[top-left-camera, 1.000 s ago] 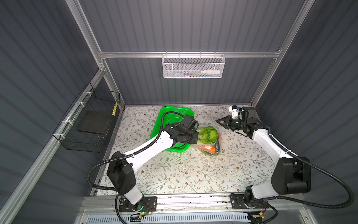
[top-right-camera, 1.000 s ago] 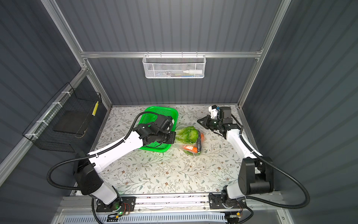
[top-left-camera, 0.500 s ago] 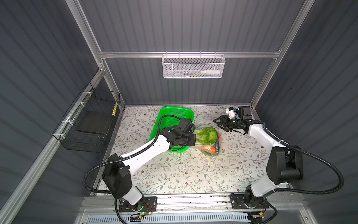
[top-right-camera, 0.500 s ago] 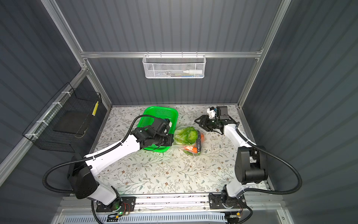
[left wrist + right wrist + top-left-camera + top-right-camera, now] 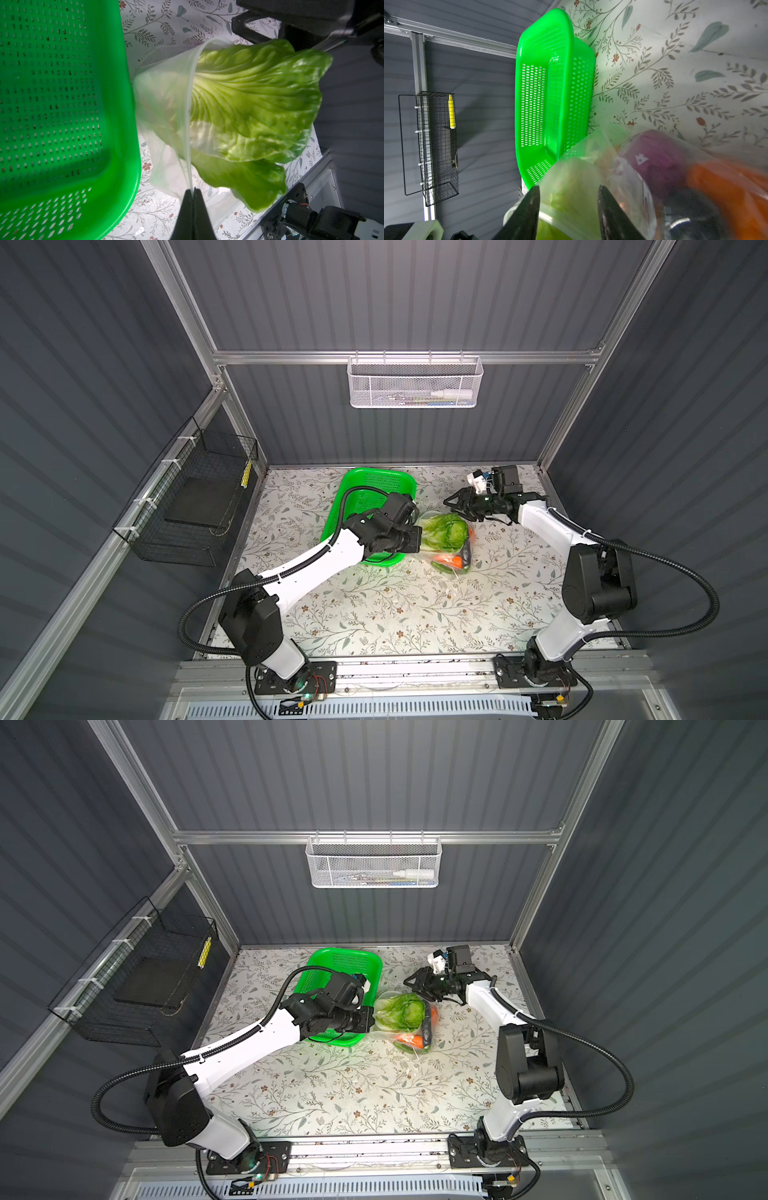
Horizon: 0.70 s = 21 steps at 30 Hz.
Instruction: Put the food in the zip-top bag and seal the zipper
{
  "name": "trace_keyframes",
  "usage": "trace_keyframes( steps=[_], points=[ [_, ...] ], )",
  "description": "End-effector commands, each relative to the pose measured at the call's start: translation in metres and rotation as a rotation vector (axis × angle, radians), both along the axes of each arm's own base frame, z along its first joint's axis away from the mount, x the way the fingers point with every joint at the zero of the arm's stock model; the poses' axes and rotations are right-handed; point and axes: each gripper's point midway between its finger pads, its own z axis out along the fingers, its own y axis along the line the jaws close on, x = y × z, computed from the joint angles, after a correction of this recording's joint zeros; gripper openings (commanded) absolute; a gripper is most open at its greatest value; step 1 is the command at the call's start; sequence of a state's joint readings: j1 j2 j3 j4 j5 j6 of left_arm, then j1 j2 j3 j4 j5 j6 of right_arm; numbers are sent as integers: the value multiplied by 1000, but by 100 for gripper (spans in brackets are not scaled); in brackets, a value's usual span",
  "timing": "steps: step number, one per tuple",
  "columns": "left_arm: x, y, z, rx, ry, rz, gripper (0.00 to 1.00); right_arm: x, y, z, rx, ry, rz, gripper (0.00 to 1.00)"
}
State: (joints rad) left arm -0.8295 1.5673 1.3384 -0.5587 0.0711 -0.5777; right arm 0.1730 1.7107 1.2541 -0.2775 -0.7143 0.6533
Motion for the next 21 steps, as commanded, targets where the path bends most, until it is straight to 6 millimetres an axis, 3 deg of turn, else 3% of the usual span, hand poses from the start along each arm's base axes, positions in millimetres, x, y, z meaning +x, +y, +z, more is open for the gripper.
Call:
trace_keyframes(
  steps=[1,4,8,16,21],
  points=[
    [-1,-1,-2,-7,17,1,0,-3,-1,-12,-39,31,-2,56],
    [-1,0,-3,-8,19,5,0,-7,7,-13,-35,36,28,62],
    [0,0,-4,-4,17,14,0,-15,21,-10,-1,35,67,57],
    [1,3,-8,9,28,35,0,-25,13,2,5,-6,28,0],
    [1,7,-7,28,22,38,0,-24,-10,21,-5,-55,-41,0]
  ],
)
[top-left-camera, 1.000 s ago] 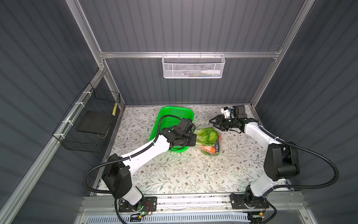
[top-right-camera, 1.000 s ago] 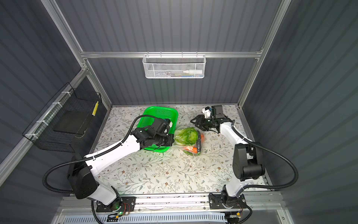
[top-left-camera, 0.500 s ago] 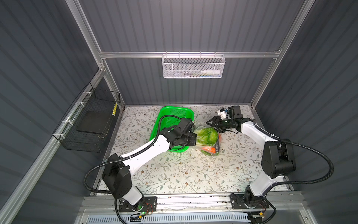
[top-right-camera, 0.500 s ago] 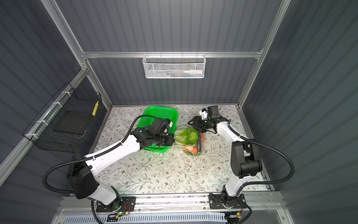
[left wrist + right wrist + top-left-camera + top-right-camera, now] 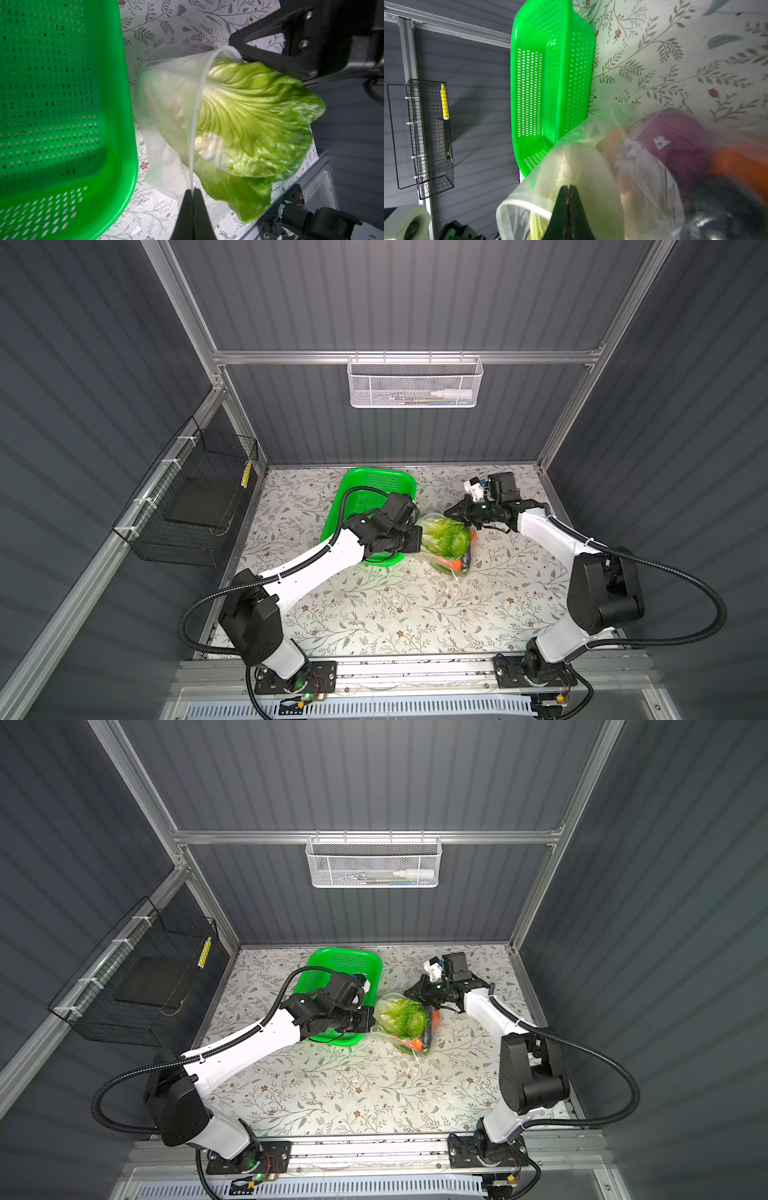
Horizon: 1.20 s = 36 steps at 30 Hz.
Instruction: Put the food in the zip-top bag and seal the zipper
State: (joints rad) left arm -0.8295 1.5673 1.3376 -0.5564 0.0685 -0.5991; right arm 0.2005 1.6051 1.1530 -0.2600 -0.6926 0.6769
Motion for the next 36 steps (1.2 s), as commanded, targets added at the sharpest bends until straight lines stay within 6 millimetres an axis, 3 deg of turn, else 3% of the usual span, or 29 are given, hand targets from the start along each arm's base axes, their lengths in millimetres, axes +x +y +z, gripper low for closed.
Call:
trace_keyframes(
  steps=[1,5,12,16,18,23,25,26,28,31,33,36],
  points=[
    [1,10,-5,44,2,25,0,2,-20,20,-8,-58,-53,0],
    [12,12,15,53,-59,33,0,-4,-43,40,-63,-106,-93,0],
    [36,-23,100,-67,-171,-34,0,-20,-73,68,-190,-109,-100,3],
    [35,-49,122,-164,-142,-96,0,-22,-78,80,-202,-71,-105,3],
    [34,-58,115,-177,-107,-125,0,-18,-76,82,-177,-59,-121,3],
    [35,-64,49,-95,-19,-146,0,-6,-70,65,-78,-11,-207,3],
    [33,-63,30,-73,15,-141,0,-5,-70,58,-68,-6,-246,8],
    [32,-63,29,-76,22,-141,0,-5,-69,56,-60,-4,-254,14],
    [32,-62,31,-86,12,-137,0,-5,-67,51,-45,5,-254,40],
    [31,-59,39,-88,-15,-144,0,-1,-65,54,-33,-12,-240,60],
    [28,-56,39,-82,-17,-154,0,4,-70,61,-30,-38,-246,69],
    [24,-49,29,-52,3,-146,0,8,-88,70,-46,-73,-271,72]
  ],
)
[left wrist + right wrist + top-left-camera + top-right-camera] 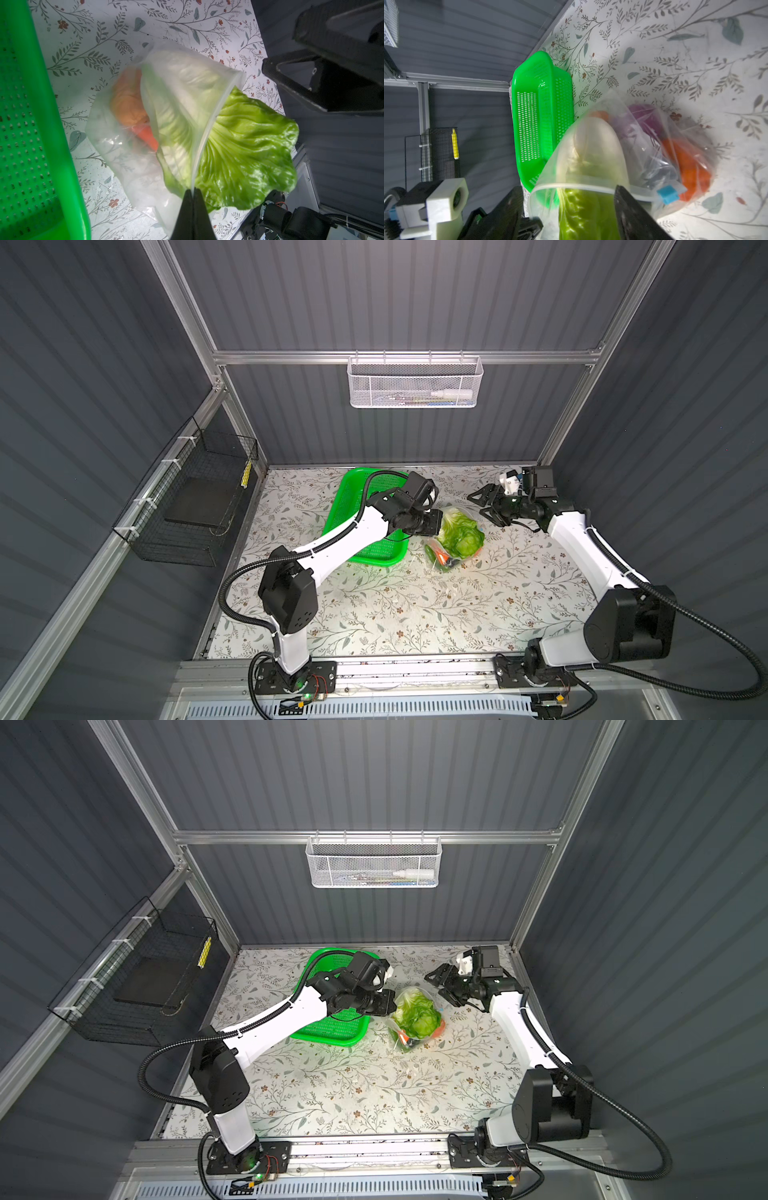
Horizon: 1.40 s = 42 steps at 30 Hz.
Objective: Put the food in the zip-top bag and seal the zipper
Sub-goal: 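Grasp the zipper edge with the right gripper and lift the bag with both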
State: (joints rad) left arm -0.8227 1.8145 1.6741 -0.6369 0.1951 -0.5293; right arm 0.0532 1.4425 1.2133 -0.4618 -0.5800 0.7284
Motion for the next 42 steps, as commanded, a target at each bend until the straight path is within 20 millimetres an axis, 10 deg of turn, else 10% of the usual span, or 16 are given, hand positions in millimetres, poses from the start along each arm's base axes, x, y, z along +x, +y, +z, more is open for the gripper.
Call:
trace_keyframes(
  steps=[1,13,28,42],
  points=[
    [-5,12,4,11,-13,-10,0,9,-19,23,-16,-82,-18,72],
    [2,40,-35,139,85,94,0,-44,-30,-30,33,71,-70,66],
    [0,29,-35,95,112,72,0,1,-14,-49,257,111,-178,64],
    [0,27,-30,69,109,78,0,4,7,-76,191,193,-158,55]
  ],
)
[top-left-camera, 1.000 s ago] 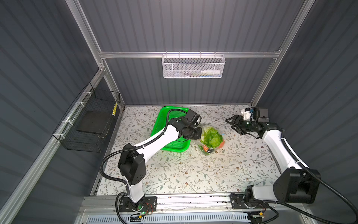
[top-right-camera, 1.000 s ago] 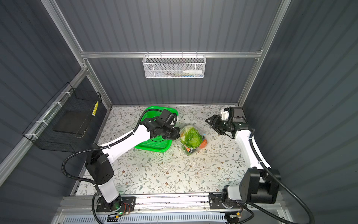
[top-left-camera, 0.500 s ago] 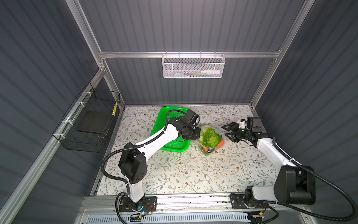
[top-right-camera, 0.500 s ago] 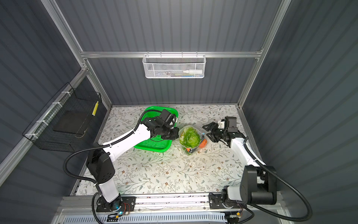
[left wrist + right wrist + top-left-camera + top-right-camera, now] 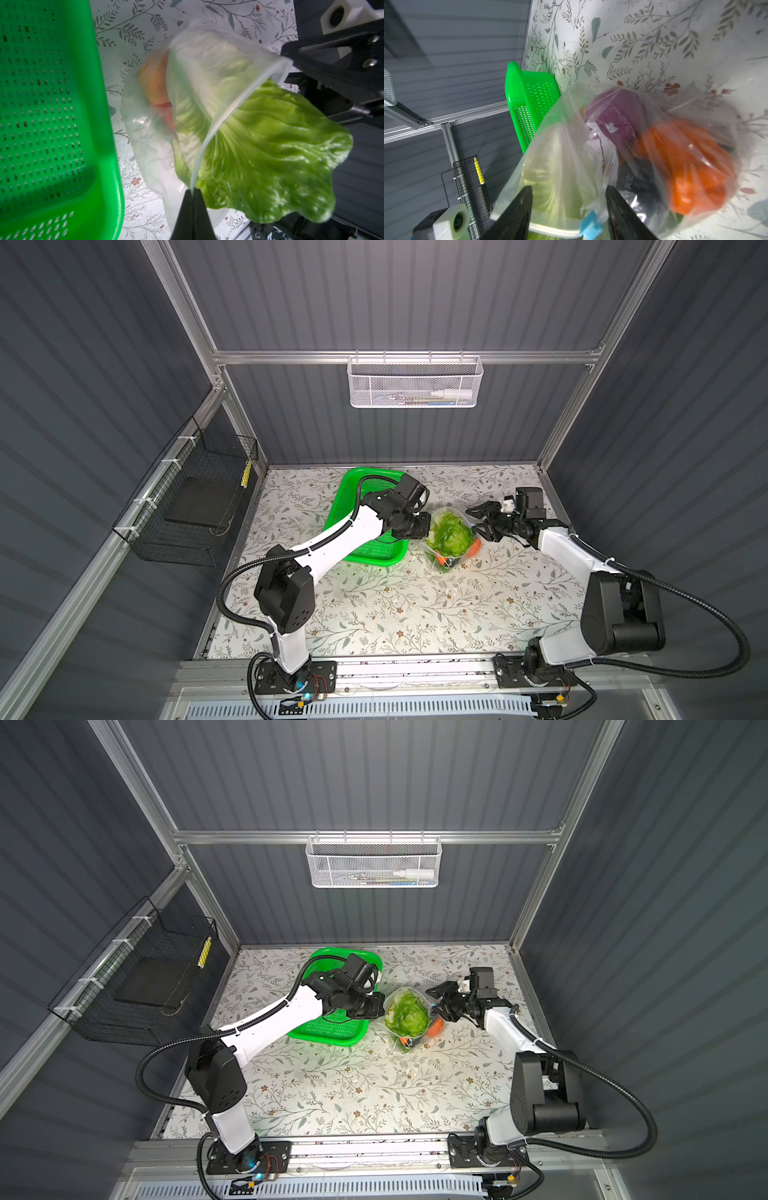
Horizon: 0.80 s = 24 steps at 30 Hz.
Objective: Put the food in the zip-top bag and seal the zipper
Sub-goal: 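Grasp the zipper edge with the right gripper and lift the bag with both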
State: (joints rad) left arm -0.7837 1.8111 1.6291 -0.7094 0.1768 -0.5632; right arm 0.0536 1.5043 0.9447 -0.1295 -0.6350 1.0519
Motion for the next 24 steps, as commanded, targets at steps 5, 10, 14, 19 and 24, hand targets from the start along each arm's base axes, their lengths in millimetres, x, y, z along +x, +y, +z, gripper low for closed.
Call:
trace_keyframes(
  steps=[5,10,14,19,24],
  points=[
    [-2,-3,2,-40,14,14,0,4,-5,-3,-74,6,-19,44],
    [-1,-4,7,-52,1,20,0,7,-5,-13,-91,23,-23,27],
    [-1,-2,9,-60,-7,31,0,11,-6,-9,-96,5,-23,13],
    [3,-3,23,-83,-35,42,0,14,-11,18,-132,-83,-19,0],
    [12,-8,64,-128,-107,45,0,13,-24,58,-200,-184,-24,0]
  ],
)
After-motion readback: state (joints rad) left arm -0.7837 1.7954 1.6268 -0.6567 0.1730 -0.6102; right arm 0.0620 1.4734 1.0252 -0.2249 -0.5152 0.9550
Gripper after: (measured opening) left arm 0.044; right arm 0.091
